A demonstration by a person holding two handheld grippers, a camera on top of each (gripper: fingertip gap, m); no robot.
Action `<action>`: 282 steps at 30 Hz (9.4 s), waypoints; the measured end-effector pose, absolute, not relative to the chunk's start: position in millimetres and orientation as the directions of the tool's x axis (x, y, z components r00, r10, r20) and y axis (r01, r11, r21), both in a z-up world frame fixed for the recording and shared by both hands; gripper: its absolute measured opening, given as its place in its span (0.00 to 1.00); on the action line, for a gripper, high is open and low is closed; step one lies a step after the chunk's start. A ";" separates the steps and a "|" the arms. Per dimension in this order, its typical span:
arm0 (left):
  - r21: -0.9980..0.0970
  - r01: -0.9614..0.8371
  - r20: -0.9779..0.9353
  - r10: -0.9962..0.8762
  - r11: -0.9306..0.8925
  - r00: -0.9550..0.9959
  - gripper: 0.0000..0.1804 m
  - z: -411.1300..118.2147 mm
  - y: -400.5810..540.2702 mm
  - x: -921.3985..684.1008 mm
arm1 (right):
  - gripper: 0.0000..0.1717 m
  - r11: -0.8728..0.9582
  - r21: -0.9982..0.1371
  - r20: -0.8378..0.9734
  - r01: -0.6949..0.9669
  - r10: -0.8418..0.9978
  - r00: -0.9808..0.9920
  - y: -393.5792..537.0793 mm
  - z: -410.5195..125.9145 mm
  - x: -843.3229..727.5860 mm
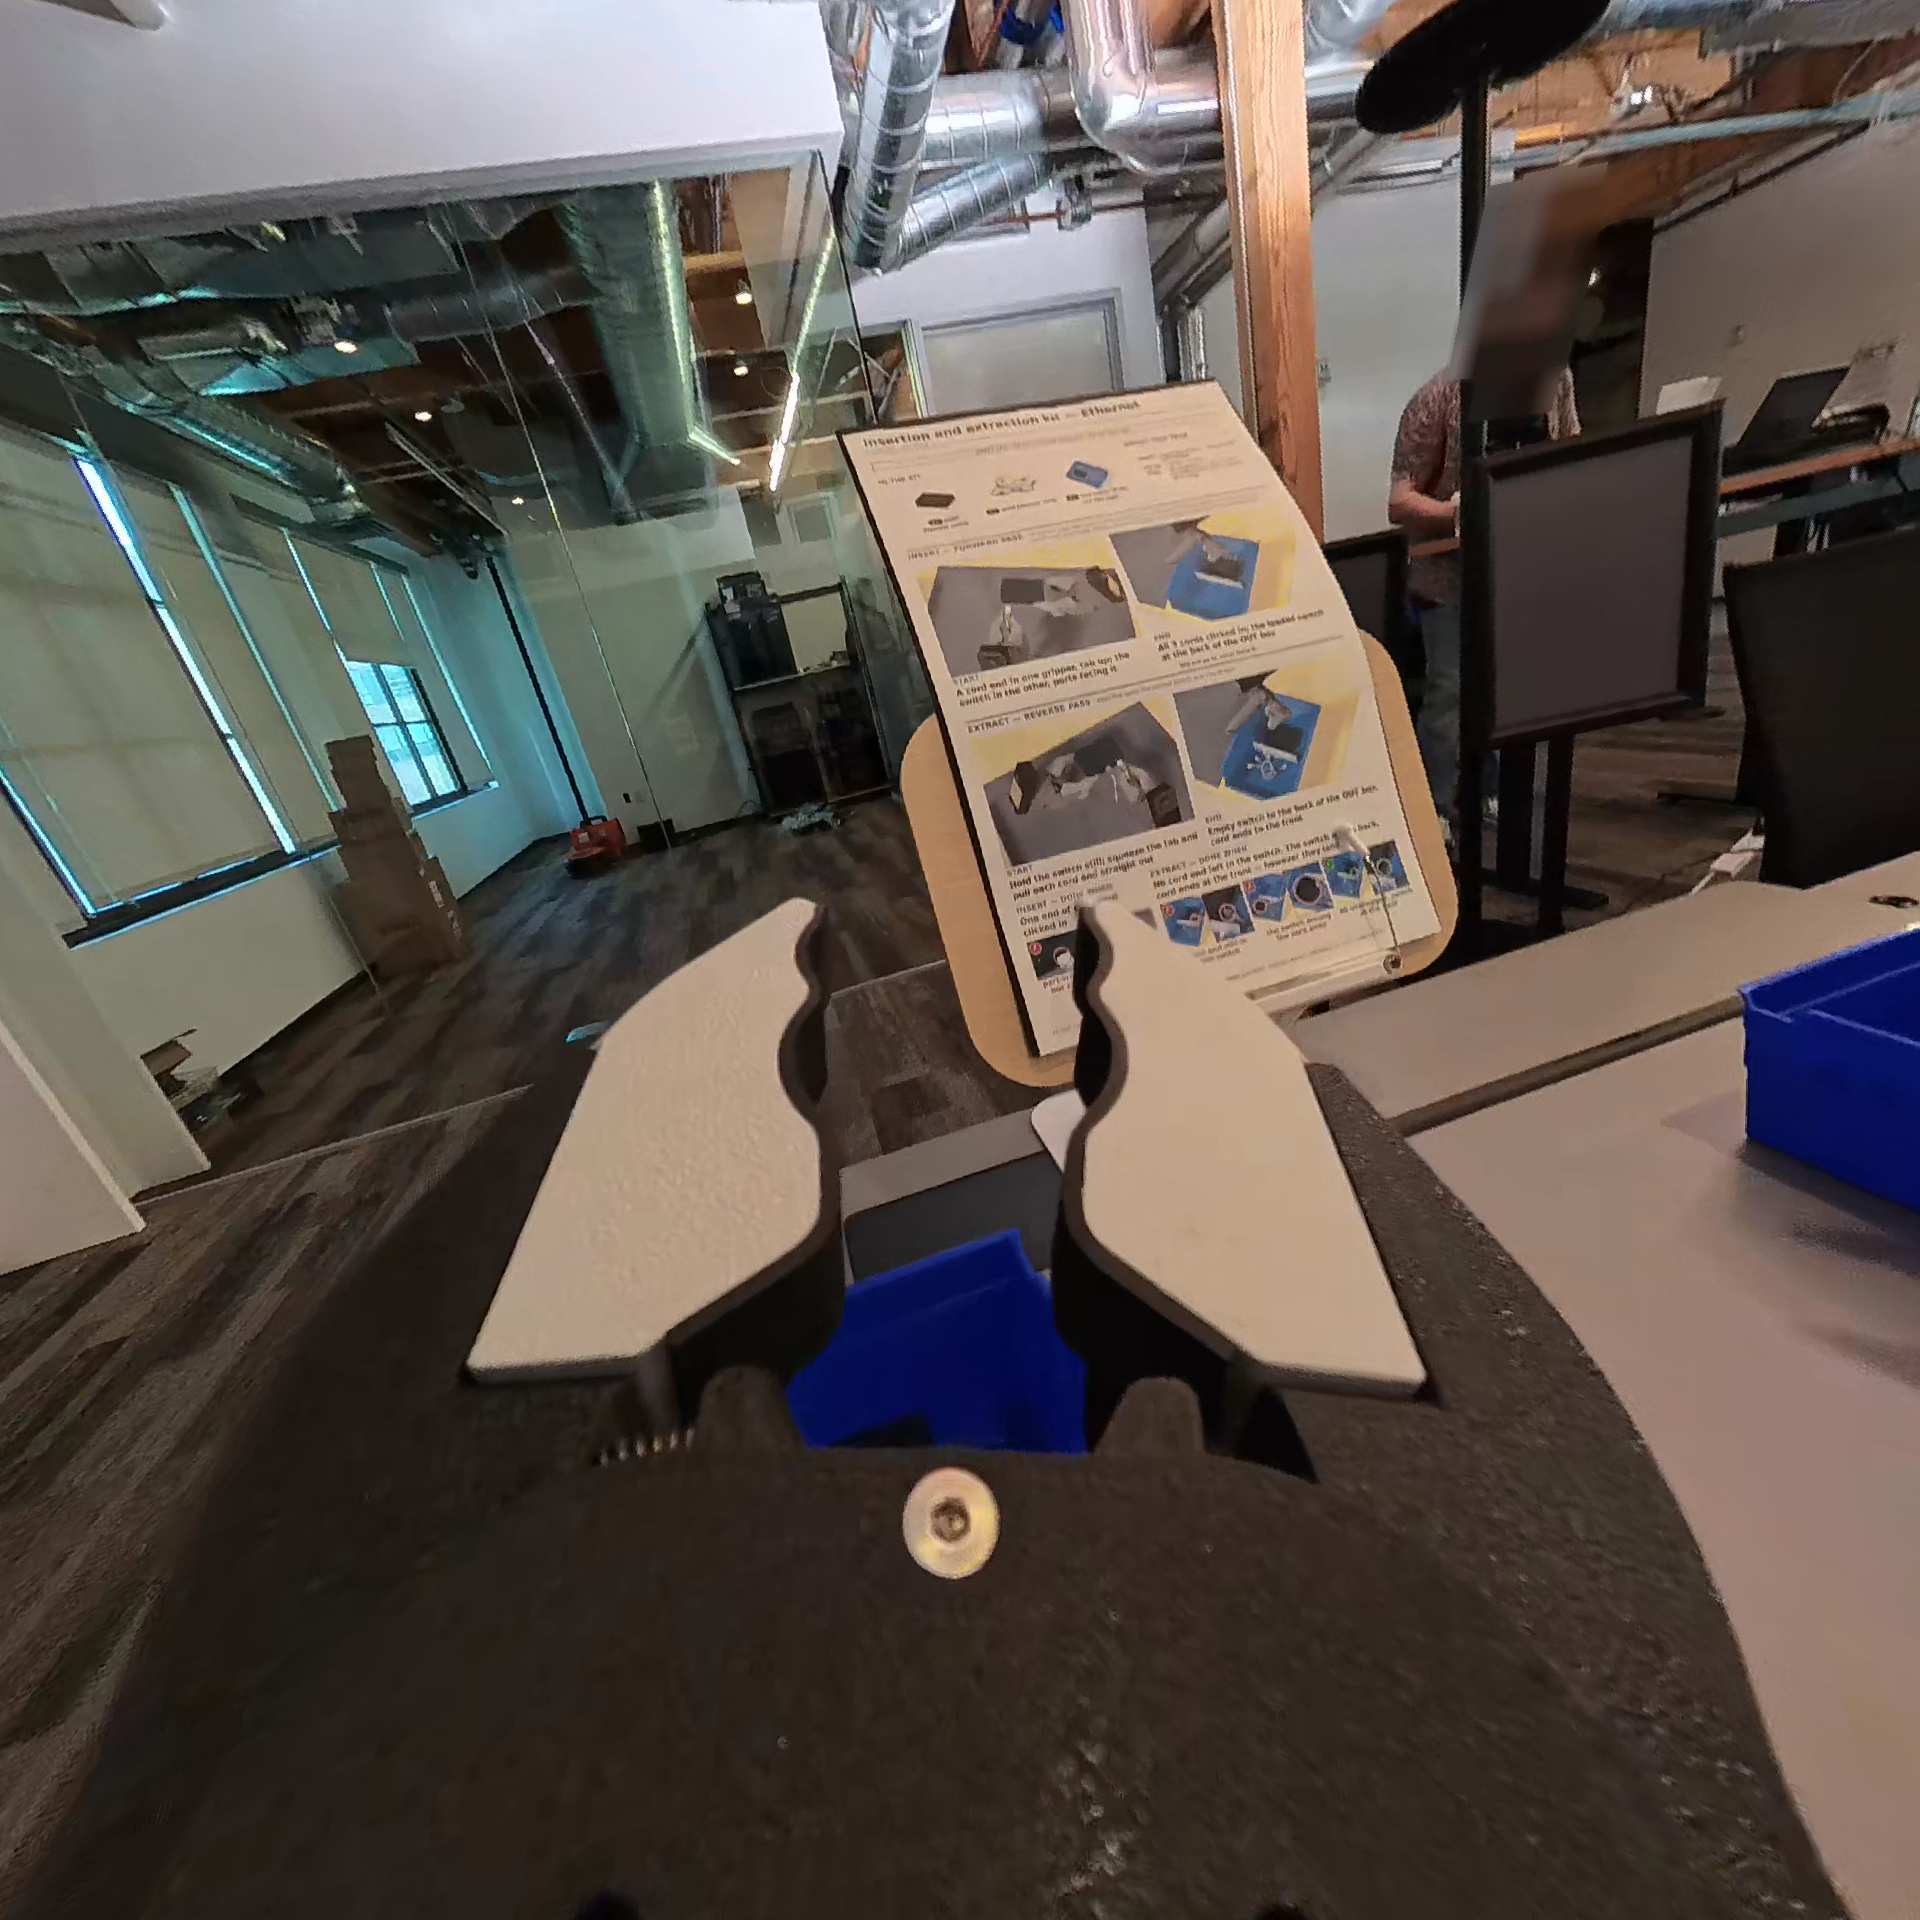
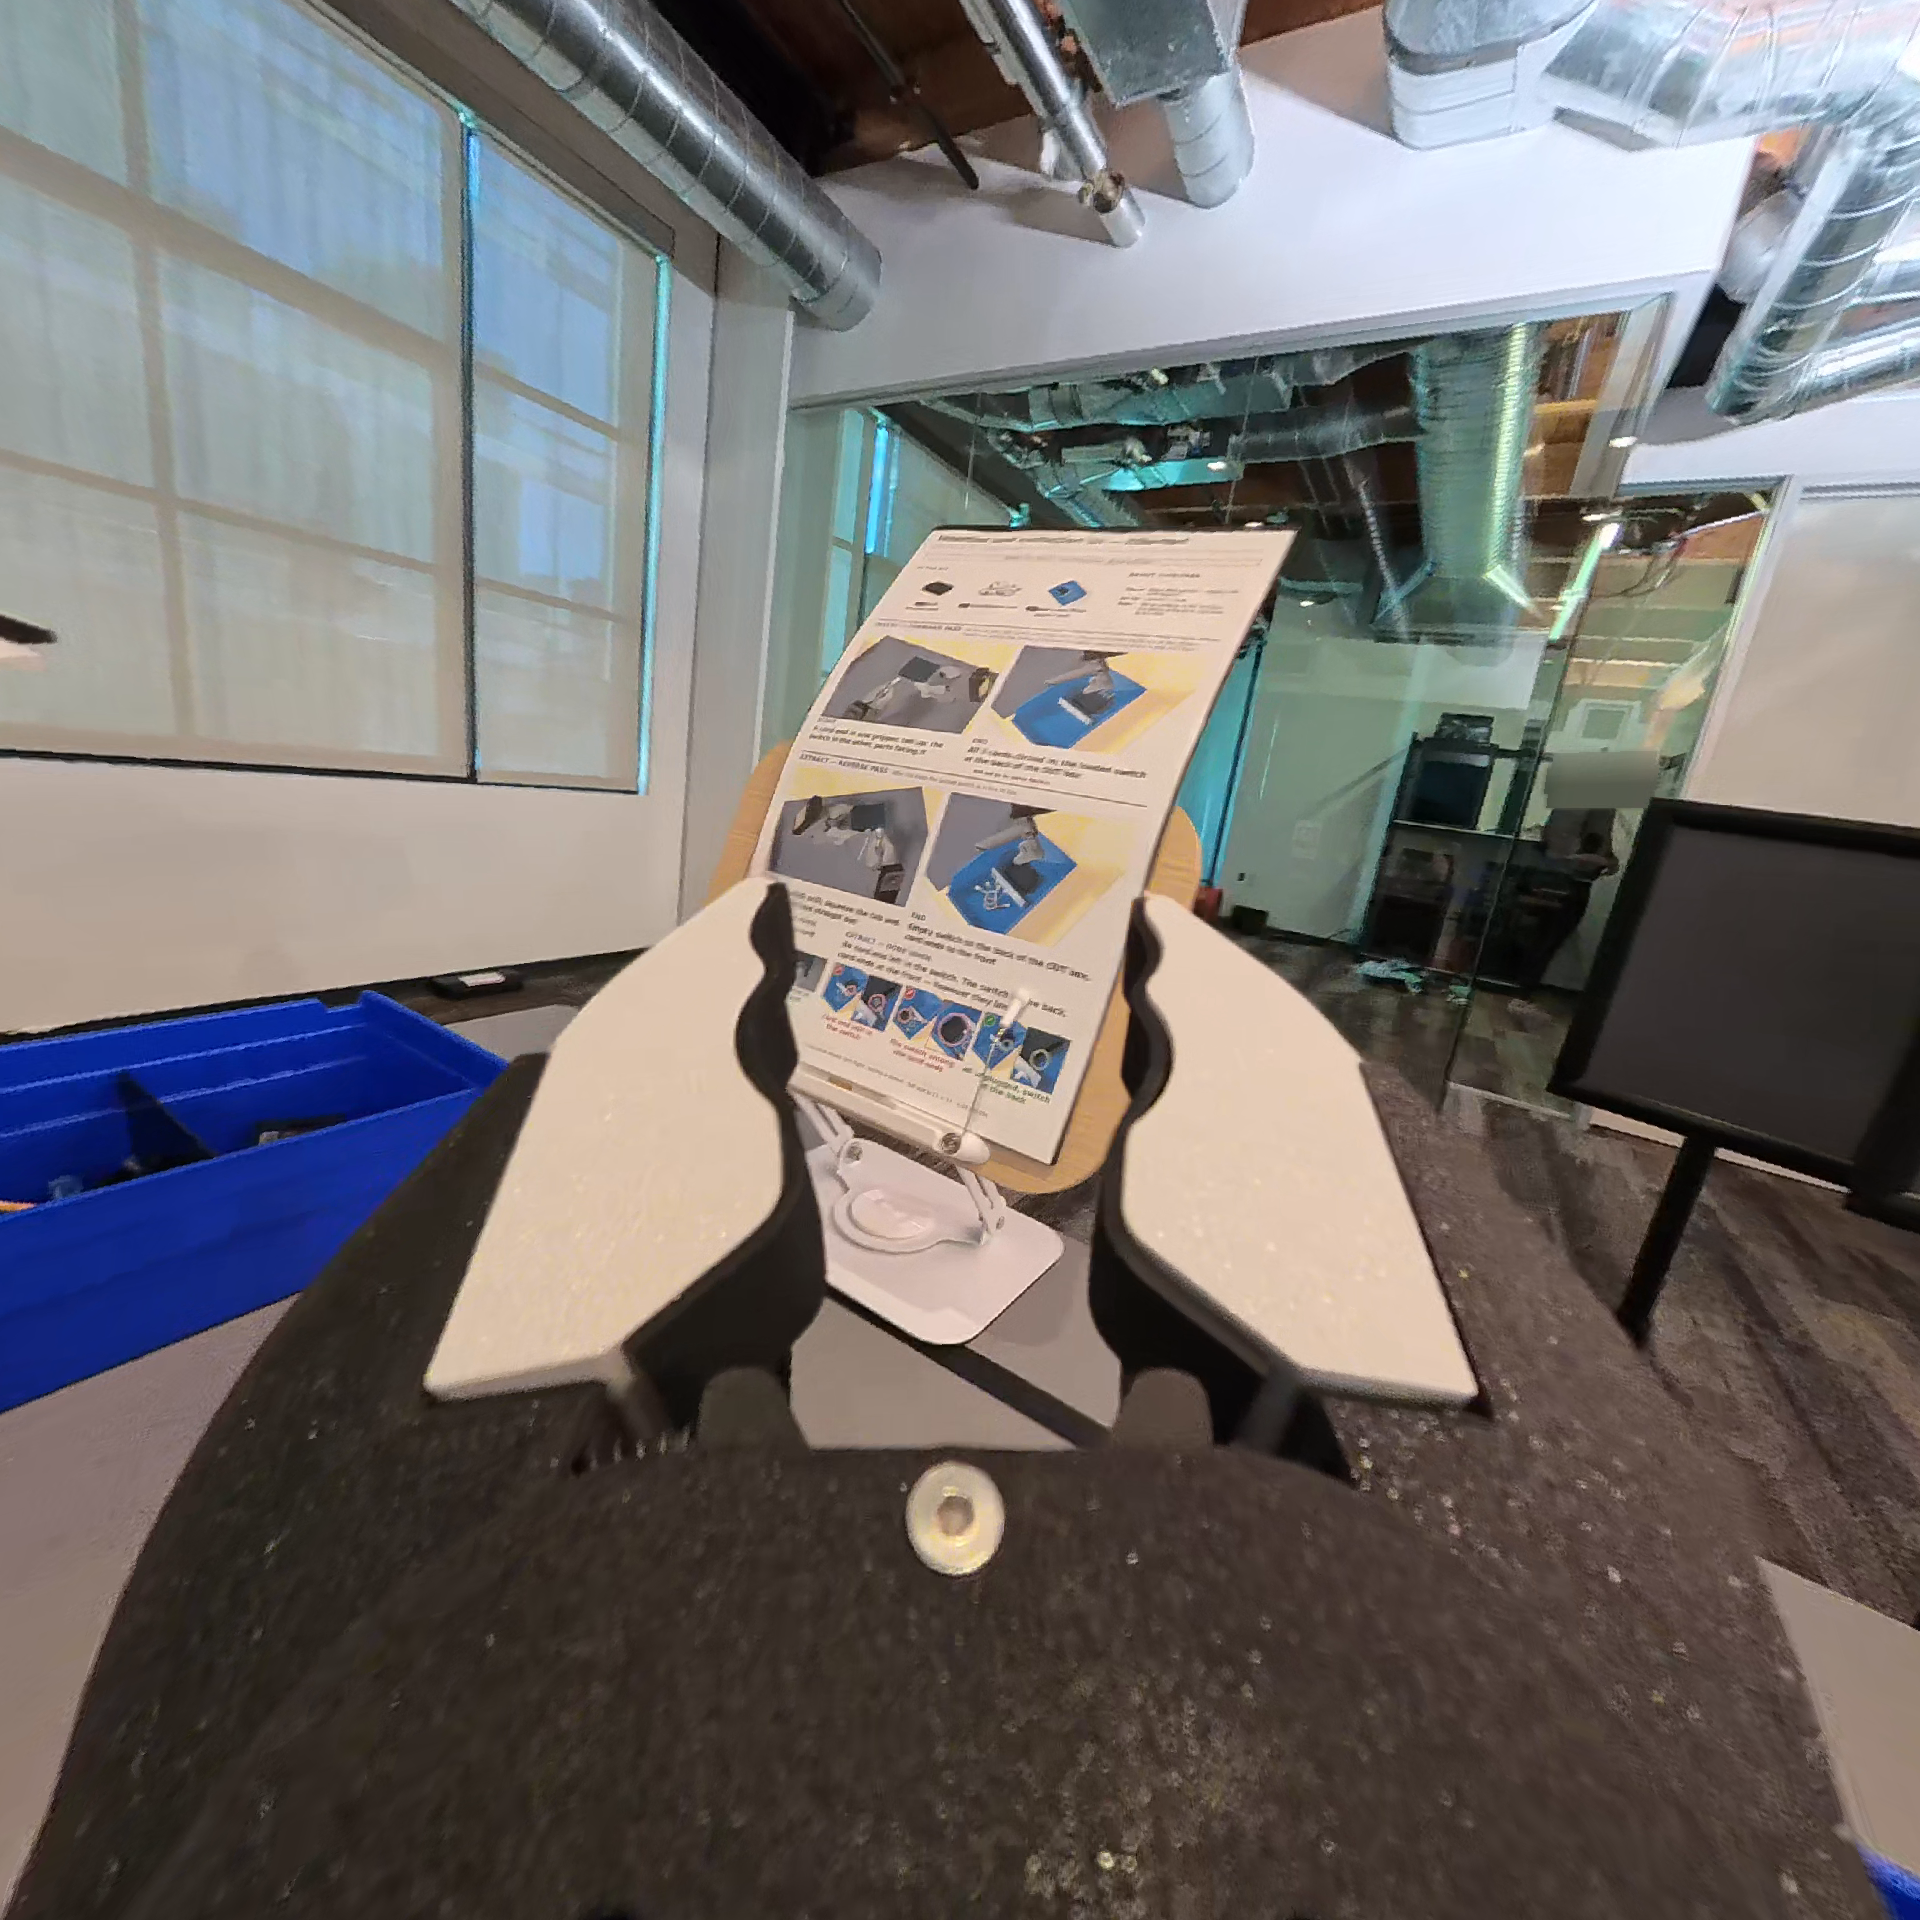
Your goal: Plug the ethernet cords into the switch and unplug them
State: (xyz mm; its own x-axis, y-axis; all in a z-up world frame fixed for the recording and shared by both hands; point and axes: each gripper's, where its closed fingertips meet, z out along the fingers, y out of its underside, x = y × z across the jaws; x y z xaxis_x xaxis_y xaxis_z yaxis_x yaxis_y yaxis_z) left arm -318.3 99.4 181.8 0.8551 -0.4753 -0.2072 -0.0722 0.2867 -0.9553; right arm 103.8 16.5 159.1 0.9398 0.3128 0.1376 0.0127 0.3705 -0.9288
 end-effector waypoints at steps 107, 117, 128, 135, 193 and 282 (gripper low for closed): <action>-0.955 -0.252 -0.101 -0.626 -0.156 0.773 0.15 104.5 150.2 -342.3 | 0.26 0.050 -0.939 0.334 0.339 0.357 0.872 50.3 93.3 77.4; -0.864 -0.427 -0.067 -0.781 -0.265 0.620 0.16 86.0 174.8 -349.9 | 0.26 0.087 -0.957 0.289 0.277 0.374 0.881 40.8 108.9 86.9; -0.684 -0.716 -0.207 -0.904 -0.139 0.373 0.17 30.9 188.9 -343.9 | 0.26 0.099 -0.965 0.261 0.242 0.382 0.886 37.9 114.9 91.2; -0.535 -0.839 -0.227 -0.939 -0.100 0.257 0.17 3.0 199.9 -354.8 | 0.26 0.061 -0.959 0.281 0.278 0.364 0.888 43.3 104.2 93.3; 0.155 -0.915 -0.096 -0.917 0.371 -0.388 0.29 -128.5 227.7 -404.5 | 0.27 -0.071 -0.947 0.245 0.312 0.468 0.849 73.8 46.1 48.9; 0.104 -0.652 -0.608 -0.471 0.751 -0.639 0.35 42.2 4.2 -101.7 | 0.43 -0.393 -0.906 -0.420 -0.156 0.877 0.235 23.2 44.9 -44.2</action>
State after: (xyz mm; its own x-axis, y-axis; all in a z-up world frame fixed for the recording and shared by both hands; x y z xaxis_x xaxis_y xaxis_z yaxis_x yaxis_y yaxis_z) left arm -101.7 4.2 42.2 -0.6393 -0.4709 -0.6079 -0.6522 0.7508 0.1043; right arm -44.2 23.2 44.9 0.2346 0.8766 -0.4201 -0.1564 -0.3925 -0.9063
